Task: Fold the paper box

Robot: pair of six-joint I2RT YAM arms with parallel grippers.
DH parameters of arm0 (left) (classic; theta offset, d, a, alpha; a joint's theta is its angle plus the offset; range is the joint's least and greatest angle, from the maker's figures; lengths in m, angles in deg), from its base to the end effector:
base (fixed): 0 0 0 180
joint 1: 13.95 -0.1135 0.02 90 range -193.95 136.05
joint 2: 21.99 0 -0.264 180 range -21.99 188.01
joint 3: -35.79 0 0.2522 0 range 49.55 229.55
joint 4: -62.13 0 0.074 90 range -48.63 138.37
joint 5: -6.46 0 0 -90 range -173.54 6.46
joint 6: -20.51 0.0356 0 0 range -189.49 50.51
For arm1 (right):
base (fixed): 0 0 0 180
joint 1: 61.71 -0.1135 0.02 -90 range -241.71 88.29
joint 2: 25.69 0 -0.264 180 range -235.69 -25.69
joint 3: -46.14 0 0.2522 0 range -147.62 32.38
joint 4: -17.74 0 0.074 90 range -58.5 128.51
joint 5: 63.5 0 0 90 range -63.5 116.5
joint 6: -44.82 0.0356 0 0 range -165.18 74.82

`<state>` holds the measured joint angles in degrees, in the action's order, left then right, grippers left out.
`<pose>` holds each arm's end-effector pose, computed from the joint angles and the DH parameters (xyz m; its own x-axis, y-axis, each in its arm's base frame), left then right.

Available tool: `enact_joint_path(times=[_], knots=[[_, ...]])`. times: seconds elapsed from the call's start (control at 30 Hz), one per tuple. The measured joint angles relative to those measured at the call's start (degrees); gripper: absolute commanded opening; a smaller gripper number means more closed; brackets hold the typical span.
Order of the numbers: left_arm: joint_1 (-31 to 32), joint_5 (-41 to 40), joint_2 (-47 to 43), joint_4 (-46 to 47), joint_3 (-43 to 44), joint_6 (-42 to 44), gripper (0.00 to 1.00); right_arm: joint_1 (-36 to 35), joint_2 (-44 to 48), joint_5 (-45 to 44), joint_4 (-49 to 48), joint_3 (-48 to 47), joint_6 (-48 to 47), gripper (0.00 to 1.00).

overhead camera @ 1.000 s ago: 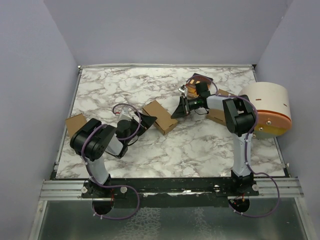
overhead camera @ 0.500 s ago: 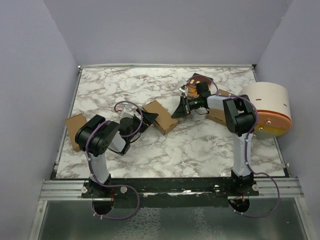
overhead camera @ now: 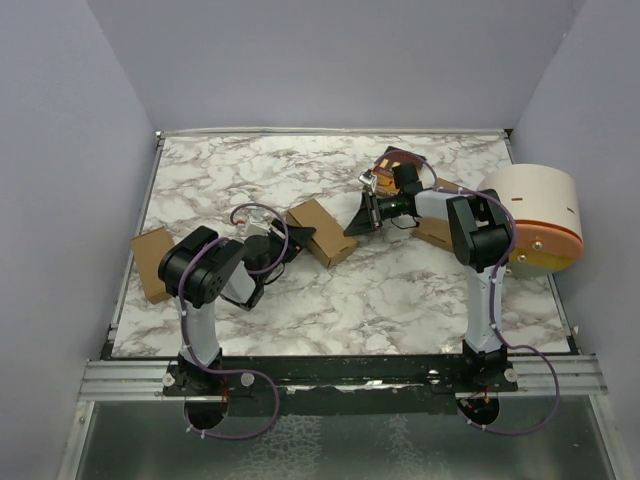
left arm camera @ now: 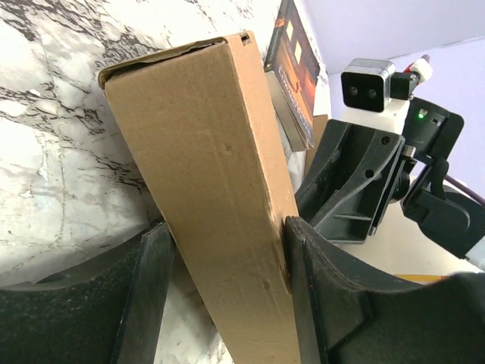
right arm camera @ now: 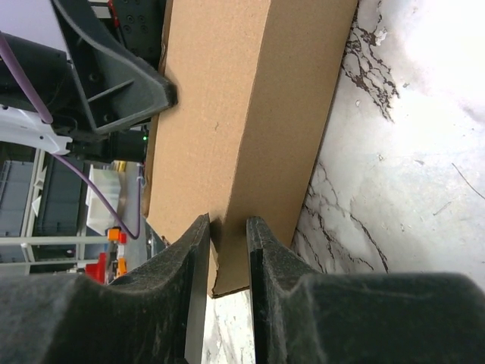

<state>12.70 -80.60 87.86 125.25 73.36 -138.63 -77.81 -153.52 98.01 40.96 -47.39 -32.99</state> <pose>0.2624 -0.1338 0.1041 -0.5115 -0.7874 -0.3439 0.0427 0.3765 -0.9254 0.4096 0.1534 0.1079 -0.9141 -0.1941 -0.3560 -0.3931 0.2092 0.8954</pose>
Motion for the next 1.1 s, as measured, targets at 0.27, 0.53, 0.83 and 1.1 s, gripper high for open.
enact_joint_path(times=[0.27,0.53,0.83,1.1], knots=[[0.07,-0.28,-0.07,0.17,0.11,-0.17,0.35,0.02,0.0,0.48,2.8,-0.74,-3.69,0.57],[-1.73,0.15,-7.72,-3.02,-2.58,3.26,0.32,0.02,2.71,-1.66,7.8,-1.31,-9.73,0.63],[-12.22,4.39,-23.85,-19.93,-2.86,9.81,0.28,0.04,13.73,-4.52,10.73,-2.36,-15.26,0.64],[-18.45,4.96,-31.95,-58.69,18.73,30.77,0.26,0.46,21.97,-5.81,10.43,-1.66,-16.55,0.64]])
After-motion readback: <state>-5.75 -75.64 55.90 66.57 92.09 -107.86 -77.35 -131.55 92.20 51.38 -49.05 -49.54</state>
